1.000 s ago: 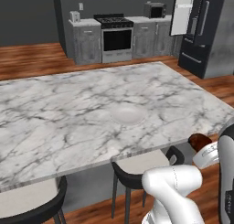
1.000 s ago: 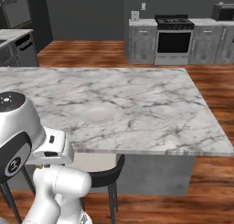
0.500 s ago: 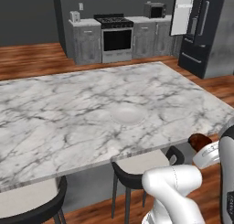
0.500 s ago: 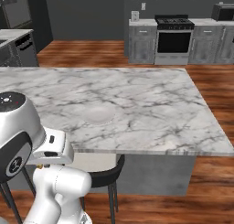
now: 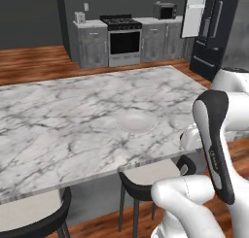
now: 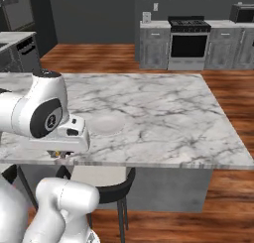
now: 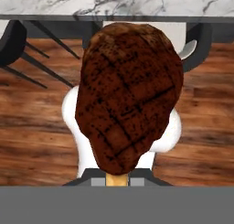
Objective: Take the steak from the fridge and place it on the digital scale on the counter by the fridge. Wait a few seconds for a reading, then move it to the plate on the dining counter.
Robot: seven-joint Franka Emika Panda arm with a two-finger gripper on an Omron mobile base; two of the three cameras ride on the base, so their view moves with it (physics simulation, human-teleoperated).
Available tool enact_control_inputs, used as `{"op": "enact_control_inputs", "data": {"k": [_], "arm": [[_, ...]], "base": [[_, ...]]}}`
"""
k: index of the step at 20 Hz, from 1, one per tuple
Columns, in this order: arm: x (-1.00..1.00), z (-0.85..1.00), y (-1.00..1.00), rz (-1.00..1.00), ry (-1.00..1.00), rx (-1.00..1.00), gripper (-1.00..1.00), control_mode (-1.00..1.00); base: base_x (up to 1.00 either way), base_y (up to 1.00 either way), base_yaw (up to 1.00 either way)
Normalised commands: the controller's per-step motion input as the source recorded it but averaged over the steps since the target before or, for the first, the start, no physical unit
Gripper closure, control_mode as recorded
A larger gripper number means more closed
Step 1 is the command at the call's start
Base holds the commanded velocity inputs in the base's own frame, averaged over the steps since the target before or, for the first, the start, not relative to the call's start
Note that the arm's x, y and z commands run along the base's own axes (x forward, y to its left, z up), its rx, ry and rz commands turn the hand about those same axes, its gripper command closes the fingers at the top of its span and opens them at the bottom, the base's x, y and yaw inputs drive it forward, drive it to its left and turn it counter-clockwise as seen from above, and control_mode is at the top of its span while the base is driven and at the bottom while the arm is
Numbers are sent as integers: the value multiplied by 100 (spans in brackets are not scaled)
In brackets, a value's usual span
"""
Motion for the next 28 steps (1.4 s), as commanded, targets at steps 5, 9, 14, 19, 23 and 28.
{"op": "enact_control_inputs", "data": {"k": [5,9,14,19,23,28], "arm": [[100,-16,19,0,23,0,100,-100],[100,-71,47,0,7,-2,100,-100],[100,-47,46,-2,0,0,100,-100],[46,-2,10,-10,-19,0,100,-100],[40,2,0,-3,-25,0,100,-100],[51,-31,-19,1,-23,0,100,-100]], "base": [[0,0,0],[0,0,0],[0,0,0],[0,0,0],[0,0,0],[0,0,0]]}}
